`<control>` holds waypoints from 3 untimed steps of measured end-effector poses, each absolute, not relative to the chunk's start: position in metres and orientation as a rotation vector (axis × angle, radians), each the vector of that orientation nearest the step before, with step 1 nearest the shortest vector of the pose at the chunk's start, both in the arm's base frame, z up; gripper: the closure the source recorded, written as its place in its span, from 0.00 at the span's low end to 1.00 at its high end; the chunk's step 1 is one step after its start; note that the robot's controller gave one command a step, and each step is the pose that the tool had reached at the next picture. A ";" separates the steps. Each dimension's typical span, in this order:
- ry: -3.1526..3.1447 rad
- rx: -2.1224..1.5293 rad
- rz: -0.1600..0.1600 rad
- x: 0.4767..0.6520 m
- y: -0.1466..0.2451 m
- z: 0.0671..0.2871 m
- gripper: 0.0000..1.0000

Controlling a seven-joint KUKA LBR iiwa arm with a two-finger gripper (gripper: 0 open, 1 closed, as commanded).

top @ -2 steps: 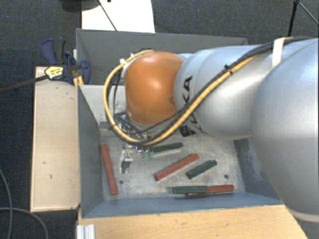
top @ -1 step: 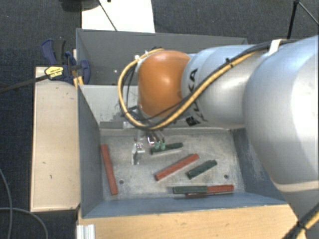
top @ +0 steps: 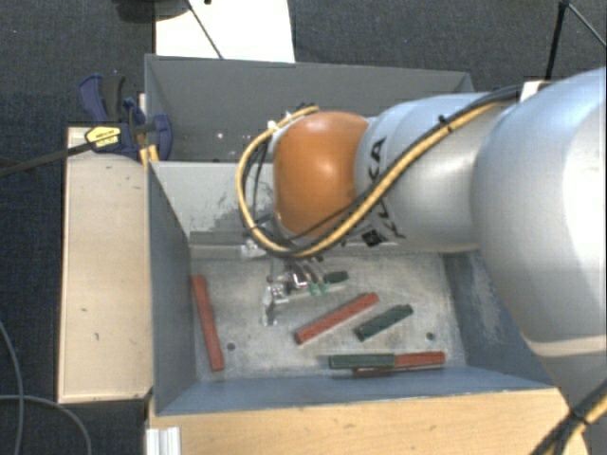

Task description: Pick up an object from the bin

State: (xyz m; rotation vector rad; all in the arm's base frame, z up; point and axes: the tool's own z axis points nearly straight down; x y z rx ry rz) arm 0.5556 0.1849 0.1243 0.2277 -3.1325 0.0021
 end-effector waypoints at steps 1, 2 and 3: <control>-3.112 0.440 -0.002 0.551 0.143 0.118 0.00; -3.103 0.495 -0.001 0.517 0.109 0.113 0.00; -3.055 0.797 -0.002 0.562 0.076 0.081 1.00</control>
Offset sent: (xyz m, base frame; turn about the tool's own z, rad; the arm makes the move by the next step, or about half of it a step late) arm -0.0393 -0.0760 -0.0127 -0.1731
